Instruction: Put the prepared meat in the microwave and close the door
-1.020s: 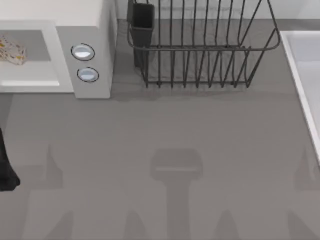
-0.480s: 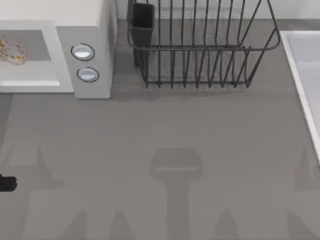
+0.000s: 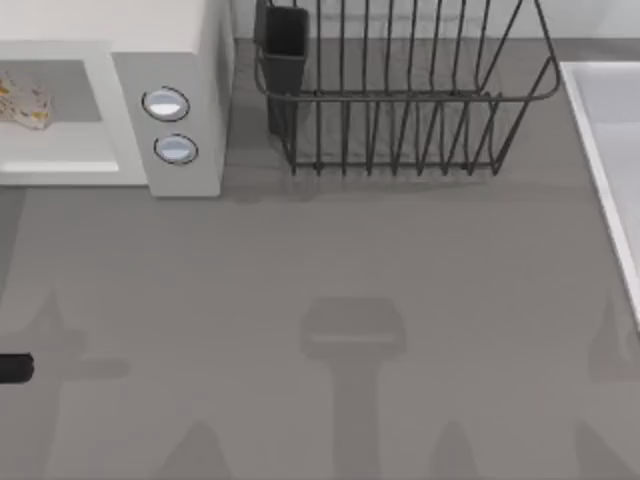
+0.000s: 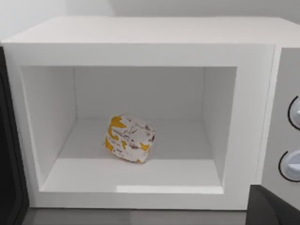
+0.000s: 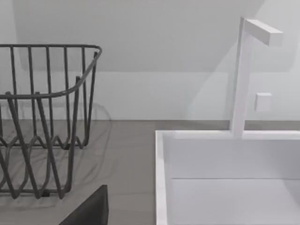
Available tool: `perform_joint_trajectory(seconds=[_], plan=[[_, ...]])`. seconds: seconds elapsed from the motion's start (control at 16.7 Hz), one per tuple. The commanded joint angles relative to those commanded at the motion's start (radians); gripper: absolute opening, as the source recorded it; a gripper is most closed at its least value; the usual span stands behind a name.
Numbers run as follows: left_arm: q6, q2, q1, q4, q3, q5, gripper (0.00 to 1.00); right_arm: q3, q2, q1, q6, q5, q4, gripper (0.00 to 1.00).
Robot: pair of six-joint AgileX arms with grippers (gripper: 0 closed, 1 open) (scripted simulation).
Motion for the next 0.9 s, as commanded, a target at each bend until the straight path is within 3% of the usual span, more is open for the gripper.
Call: perform_joint_trajectory(seconds=[0.48,0.9], plan=[[0.0,0.007,-0.016,0.007,0.0,-0.016,0.0,0.0,0.0,0.0,0.0,0.0,0.0,1.0],[0.002,0.093,-0.254,0.095,-0.001,-0.254,0.0,0.0,0.0,0.0,0.0,0.0,0.0,1.0]])
